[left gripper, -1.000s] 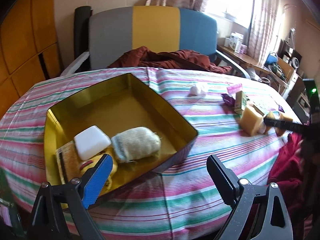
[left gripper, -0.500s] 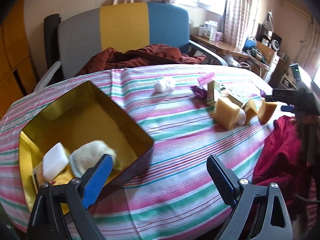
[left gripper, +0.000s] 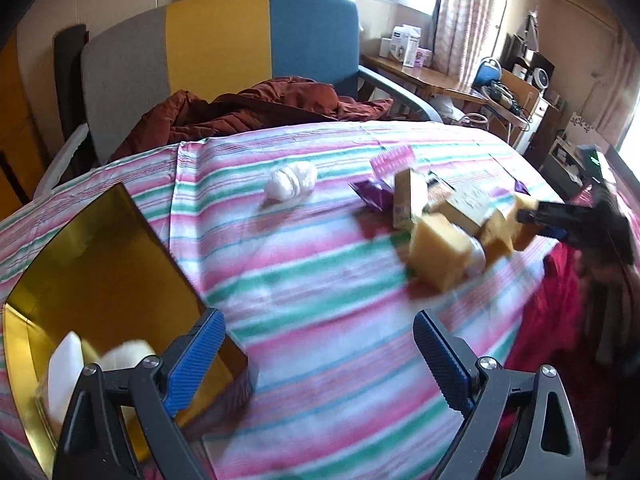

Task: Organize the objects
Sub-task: 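Move both grippers back to the items and grasp a yellow sponge with right gripper, then grasp the plastic-wrapped ball with the left gripper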

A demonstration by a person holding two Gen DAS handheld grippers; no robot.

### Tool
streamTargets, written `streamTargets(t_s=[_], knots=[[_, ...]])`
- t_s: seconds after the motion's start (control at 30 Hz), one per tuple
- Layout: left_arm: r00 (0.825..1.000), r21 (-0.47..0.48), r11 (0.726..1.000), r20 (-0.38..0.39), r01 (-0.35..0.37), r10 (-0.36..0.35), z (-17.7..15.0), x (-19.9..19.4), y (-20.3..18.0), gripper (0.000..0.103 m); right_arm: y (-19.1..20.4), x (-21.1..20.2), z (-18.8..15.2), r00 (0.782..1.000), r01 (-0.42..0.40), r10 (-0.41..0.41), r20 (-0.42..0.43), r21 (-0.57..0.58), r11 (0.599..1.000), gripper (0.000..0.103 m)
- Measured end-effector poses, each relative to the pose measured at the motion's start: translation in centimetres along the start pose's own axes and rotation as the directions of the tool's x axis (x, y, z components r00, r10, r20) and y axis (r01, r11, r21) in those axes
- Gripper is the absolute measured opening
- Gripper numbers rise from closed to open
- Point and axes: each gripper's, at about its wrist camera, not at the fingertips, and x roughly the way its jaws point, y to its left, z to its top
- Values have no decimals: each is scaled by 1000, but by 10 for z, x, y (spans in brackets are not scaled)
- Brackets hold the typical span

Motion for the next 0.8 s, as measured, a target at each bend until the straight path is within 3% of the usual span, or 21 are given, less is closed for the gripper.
streamTargets(t_s=[0.23, 0.4, 0.7, 0.8], knots=[[998, -109, 994, -56, -26, 20, 52, 46, 24, 96, -11, -20, 4, 992, -74, 68, 102, 58, 996, 50], [995, -149, 987, -83, -60, 48, 84, 85, 34, 96, -9, -18, 11, 988, -102, 96, 122, 48, 994, 50], [979, -110, 983, -152, -150, 133, 118, 166, 42, 90, -4, -16, 13, 979, -165, 162, 128, 21, 986, 50], [975, -85, 986, -181, -144, 127, 121, 185, 40, 80, -2, -14, 13, 977, -178, 175, 120, 12, 984, 50]])
